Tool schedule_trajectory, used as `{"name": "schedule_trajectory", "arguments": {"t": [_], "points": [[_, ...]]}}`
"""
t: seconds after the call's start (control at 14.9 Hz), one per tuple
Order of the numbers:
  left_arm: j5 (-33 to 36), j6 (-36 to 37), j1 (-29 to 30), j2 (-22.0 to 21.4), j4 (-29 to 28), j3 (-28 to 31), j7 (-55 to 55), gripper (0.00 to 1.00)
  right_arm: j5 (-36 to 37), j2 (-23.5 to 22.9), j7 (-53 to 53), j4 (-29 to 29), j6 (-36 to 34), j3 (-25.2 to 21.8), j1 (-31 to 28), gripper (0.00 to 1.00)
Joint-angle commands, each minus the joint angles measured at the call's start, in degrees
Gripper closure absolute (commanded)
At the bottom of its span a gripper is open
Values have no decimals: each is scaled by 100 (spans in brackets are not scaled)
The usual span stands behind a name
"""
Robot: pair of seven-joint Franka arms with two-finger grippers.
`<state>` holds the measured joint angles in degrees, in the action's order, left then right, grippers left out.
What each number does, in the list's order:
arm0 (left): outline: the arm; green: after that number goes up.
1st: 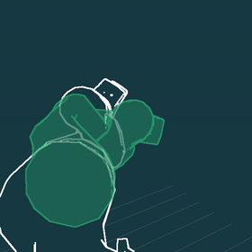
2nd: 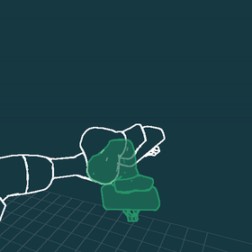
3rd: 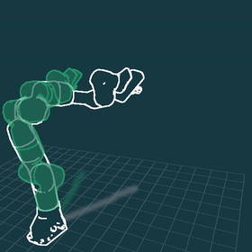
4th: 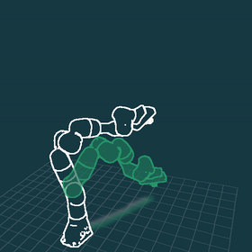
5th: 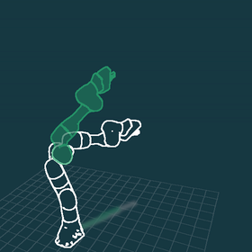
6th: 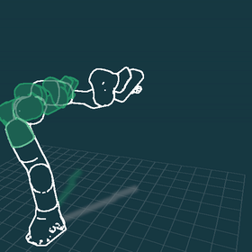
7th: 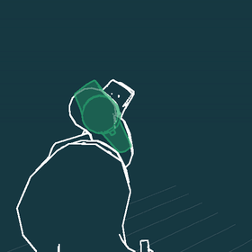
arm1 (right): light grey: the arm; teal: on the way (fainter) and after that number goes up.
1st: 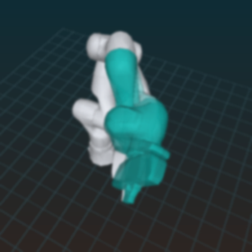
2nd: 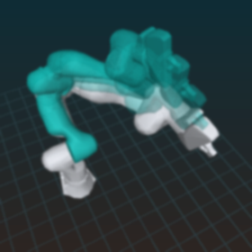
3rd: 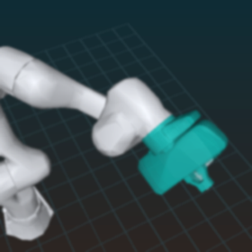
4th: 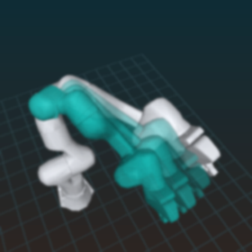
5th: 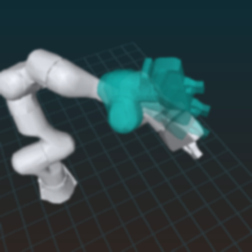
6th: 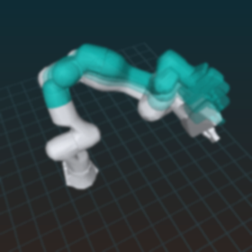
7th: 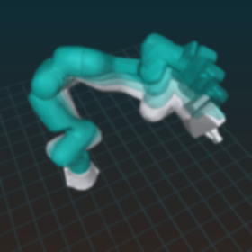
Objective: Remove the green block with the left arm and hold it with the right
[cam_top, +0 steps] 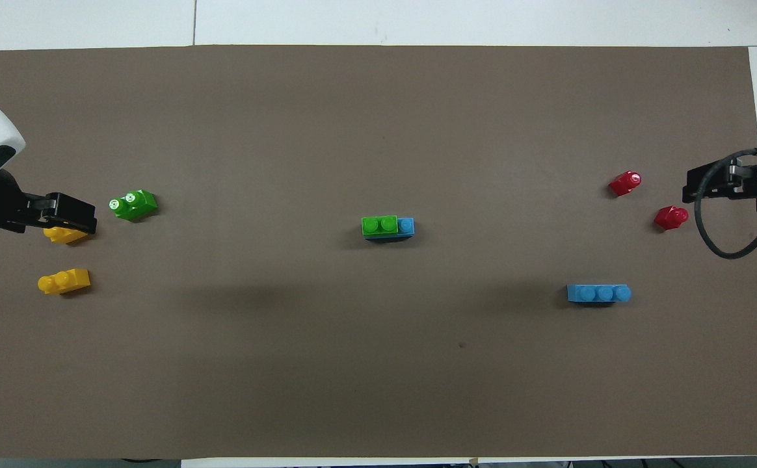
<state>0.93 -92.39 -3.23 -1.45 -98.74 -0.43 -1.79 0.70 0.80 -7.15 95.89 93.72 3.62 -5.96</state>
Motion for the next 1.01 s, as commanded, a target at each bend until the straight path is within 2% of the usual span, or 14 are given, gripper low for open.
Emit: {"name": "schedule_trajectory", "arguments": {"t": [0.0, 0.74, 0.94], "points": [[-40, -7, 86, -22, 21, -45, -50, 0, 18, 96, 91, 79, -38, 60, -72, 0], [-49, 63, 86, -153, -40, -19, 11, 0, 9, 104, 108, 79, -46, 60, -98, 0], [-127, -85, -19, -189, -102, -62, 1193, 0, 9, 104, 91, 79, -38, 60, -107, 0]]}}
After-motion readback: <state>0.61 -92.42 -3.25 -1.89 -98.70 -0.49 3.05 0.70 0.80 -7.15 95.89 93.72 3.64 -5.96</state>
